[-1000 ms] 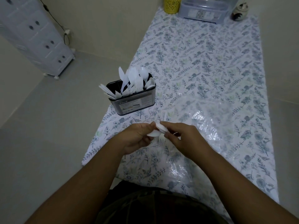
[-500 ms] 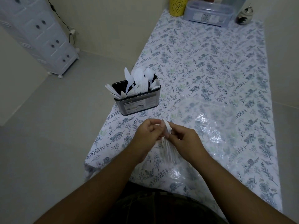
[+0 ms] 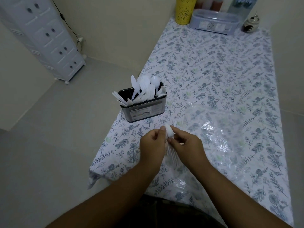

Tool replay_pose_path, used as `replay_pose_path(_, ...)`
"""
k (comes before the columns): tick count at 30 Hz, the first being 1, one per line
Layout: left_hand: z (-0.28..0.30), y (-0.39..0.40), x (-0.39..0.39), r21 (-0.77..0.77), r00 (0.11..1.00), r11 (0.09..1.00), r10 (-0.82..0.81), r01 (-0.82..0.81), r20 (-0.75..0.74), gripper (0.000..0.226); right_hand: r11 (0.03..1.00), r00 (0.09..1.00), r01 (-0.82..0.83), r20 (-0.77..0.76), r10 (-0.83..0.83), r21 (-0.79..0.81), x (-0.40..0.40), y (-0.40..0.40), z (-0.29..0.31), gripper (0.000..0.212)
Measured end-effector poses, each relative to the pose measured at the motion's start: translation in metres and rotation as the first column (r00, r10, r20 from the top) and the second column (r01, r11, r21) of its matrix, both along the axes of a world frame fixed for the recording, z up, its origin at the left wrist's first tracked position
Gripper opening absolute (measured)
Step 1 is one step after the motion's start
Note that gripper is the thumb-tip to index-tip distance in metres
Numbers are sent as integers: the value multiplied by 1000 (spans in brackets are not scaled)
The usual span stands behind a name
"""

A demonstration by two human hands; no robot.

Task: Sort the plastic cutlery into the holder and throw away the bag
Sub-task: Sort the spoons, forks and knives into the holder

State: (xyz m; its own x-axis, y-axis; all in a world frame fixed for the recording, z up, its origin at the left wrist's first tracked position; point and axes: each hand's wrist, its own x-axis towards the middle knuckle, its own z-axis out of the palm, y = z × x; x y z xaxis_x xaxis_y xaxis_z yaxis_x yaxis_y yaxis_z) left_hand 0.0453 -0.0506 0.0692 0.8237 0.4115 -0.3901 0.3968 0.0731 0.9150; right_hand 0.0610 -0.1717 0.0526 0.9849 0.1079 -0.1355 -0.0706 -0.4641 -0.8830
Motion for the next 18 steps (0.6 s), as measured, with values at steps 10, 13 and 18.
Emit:
replay_pose_path(10, 10, 8, 1, -78, 991, 993, -79, 88, 106, 15, 995, 974, -70, 211, 83, -65, -3, 2, -1, 47)
replay_pose_path(13, 16, 16, 10, -43, 978, 987, -149, 157, 147, 18, 999, 980, -30, 195, 27, 14, 4, 0, 2, 45)
replay_pose_path(18, 31, 27, 31, 83, 936, 957, -288, 277, 200, 22, 906, 993, 107, -86, -78, 409, 31, -1, 29, 38)
